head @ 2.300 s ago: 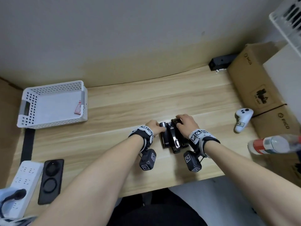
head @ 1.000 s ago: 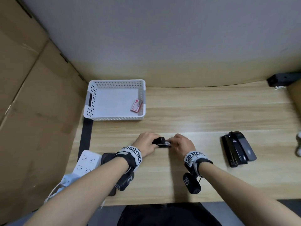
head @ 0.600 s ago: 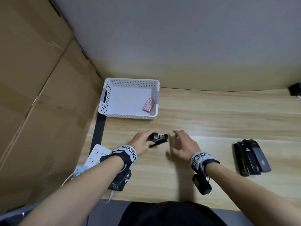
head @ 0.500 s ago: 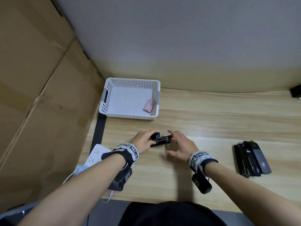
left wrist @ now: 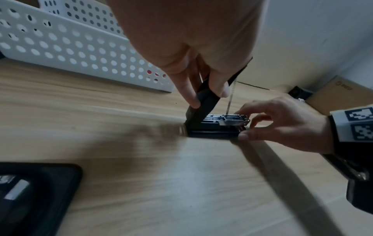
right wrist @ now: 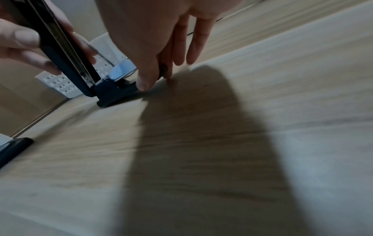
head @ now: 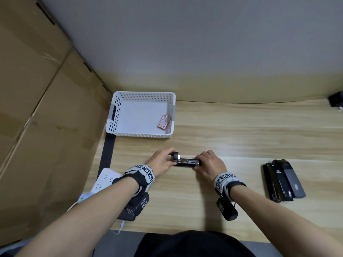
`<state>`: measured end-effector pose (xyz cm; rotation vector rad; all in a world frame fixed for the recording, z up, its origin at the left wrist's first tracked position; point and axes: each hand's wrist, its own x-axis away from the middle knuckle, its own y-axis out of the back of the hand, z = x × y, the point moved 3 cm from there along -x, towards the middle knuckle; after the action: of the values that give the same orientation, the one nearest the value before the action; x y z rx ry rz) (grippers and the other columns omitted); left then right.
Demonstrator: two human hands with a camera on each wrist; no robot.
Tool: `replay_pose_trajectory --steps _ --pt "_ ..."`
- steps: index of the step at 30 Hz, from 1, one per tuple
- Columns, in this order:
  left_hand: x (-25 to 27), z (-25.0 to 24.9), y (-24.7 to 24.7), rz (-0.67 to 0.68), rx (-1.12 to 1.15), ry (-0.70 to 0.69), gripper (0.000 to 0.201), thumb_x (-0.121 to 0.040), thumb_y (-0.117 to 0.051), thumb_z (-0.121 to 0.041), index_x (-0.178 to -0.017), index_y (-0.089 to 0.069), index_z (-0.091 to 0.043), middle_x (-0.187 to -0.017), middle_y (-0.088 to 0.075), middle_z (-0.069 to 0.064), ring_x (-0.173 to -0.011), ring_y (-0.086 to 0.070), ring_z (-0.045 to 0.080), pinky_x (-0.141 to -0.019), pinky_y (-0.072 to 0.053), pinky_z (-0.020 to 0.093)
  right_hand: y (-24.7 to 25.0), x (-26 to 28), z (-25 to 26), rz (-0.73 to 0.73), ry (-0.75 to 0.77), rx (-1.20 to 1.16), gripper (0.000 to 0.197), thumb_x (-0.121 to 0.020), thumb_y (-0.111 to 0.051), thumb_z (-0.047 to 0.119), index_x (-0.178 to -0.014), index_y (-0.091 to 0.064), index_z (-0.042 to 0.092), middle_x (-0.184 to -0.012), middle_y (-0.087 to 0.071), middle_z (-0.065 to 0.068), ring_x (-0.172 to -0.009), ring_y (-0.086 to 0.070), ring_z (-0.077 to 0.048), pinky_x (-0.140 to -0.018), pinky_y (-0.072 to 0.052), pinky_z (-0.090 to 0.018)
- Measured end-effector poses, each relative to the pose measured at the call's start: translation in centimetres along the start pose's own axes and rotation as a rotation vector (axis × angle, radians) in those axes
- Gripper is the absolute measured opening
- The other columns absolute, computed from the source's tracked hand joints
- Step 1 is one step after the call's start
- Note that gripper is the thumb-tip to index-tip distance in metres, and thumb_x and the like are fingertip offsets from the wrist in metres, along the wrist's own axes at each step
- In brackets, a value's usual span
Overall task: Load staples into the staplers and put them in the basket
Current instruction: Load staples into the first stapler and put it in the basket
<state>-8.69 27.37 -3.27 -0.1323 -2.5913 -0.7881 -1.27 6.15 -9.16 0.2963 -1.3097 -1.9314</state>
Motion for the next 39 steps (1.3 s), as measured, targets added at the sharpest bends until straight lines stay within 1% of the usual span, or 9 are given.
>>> replay_pose_trajectory --steps 2,8,12,18,27,32,34,36,39 --pt "0.3 0.4 0.4 -0.028 -0.055 -0.022 0.023 -0.082 -0.075 -0.007 -0.097 -0.060 -0.015 -0.095 -0.064 -0.013 -0.088 -0.062 0.000 -0.076 -0.047 0.013 -0.2 -0.1 -0.1 -0.020 0.013 0.000 0.034 -0.075 -0.077 0.036 -0.106 -0.068 0.023 -0.106 -0.057 0.007 -0.099 -0.049 -0.018 -0.079 -0.050 -0.035" --pt "1.2 2.6 2.9 -0.115 -0.212 0.021 0.033 -0.071 -0.082 -0.012 -0.087 -0.057 -0.026 -0.095 -0.063 -0.009 -0.091 -0.060 0.011 -0.083 -0.048 0.030 -0.5 -0.4 -0.5 -0.049 -0.026 -0.077 0.036 -0.069 -0.082 0.035 -0.103 -0.073 0.025 -0.097 -0.057 0.008 -0.094 -0.048 -0.018 -0.078 -0.048 -0.032" --pt "2.1 4.5 3.3 -0.112 -0.369 0.146 0.035 -0.075 -0.080 -0.021 -0.091 -0.052 -0.034 -0.106 -0.062 -0.011 -0.100 -0.058 0.011 -0.088 -0.048 0.031 -0.4 -0.7 -0.6 -0.025 -0.037 -0.077 0.037 -0.070 -0.082 0.035 -0.104 -0.073 0.024 -0.097 -0.058 0.008 -0.096 -0.048 -0.018 -0.081 -0.048 -0.033" --pt "1.4 4.9 2.5 -0.158 -0.478 0.173 0.035 -0.077 -0.073 -0.002 -0.099 -0.056 -0.024 -0.112 -0.059 -0.008 -0.110 -0.053 0.015 -0.084 -0.045 0.027 -0.5 -0.9 -0.7 0.041 -0.077 -0.072 0.037 -0.074 -0.079 0.036 -0.108 -0.069 0.025 -0.105 -0.058 0.007 -0.102 -0.046 -0.016 -0.083 -0.045 -0.029" --pt "0.1 4.6 2.9 -0.061 -0.503 0.228 0.040 -0.078 -0.068 -0.004 -0.109 -0.058 -0.027 -0.113 -0.056 -0.010 -0.107 -0.055 0.013 -0.077 -0.044 0.024 0.1 -1.0 -0.7 0.058 -0.065 -0.093 0.038 -0.076 -0.073 0.039 -0.112 -0.065 0.028 -0.110 -0.055 0.010 -0.104 -0.045 -0.015 -0.085 -0.046 -0.030" --pt "-1.6 1.9 4.6 0.150 -0.474 0.183 0.057 -0.077 -0.071 -0.010 -0.127 -0.054 -0.029 -0.126 -0.056 -0.012 -0.114 -0.055 0.009 -0.095 -0.049 0.032 0.8 -1.4 -0.8 0.072 -0.049 -0.116 0.053 -0.070 -0.063 0.073 -0.108 -0.061 0.036 -0.107 -0.051 0.020 -0.102 -0.042 -0.003 -0.085 -0.043 -0.021" --pt "-2.8 0.4 6.2 0.158 -0.412 0.194 0.048 -0.078 -0.065 -0.008 -0.122 -0.059 -0.028 -0.125 -0.058 -0.011 -0.113 -0.055 0.010 -0.096 -0.049 0.031 1.1 -1.7 -0.9 0.076 -0.069 -0.157 0.057 -0.070 -0.056 0.080 -0.107 -0.061 0.037 -0.104 -0.051 0.021 -0.100 -0.042 -0.002 -0.085 -0.043 -0.021" --pt "-4.3 -1.4 8.1 0.112 -0.334 0.182 0.025 -0.083 -0.063 -0.013 -0.104 -0.067 -0.027 -0.113 -0.065 -0.007 -0.106 -0.059 0.013 -0.094 -0.048 0.028 1.4 -2.1 -1.0 0.066 -0.087 -0.205 0.053 -0.078 -0.047 0.076 -0.108 -0.061 0.035 -0.102 -0.053 0.020 -0.101 -0.044 -0.004 -0.085 -0.043 -0.025" --pt "-6.9 -3.3 10.2 -0.041 -0.197 0.175 0.011 -0.087 -0.063 -0.017 -0.087 -0.069 -0.026 -0.098 -0.066 -0.006 -0.095 -0.062 0.013 -0.086 -0.047 0.025 1.8 -2.7 -1.4 0.037 -0.111 -0.261 0.053 -0.087 -0.030 0.069 -0.110 -0.061 0.034 -0.101 -0.054 0.018 -0.103 -0.046 -0.008 -0.084 -0.041 -0.027"
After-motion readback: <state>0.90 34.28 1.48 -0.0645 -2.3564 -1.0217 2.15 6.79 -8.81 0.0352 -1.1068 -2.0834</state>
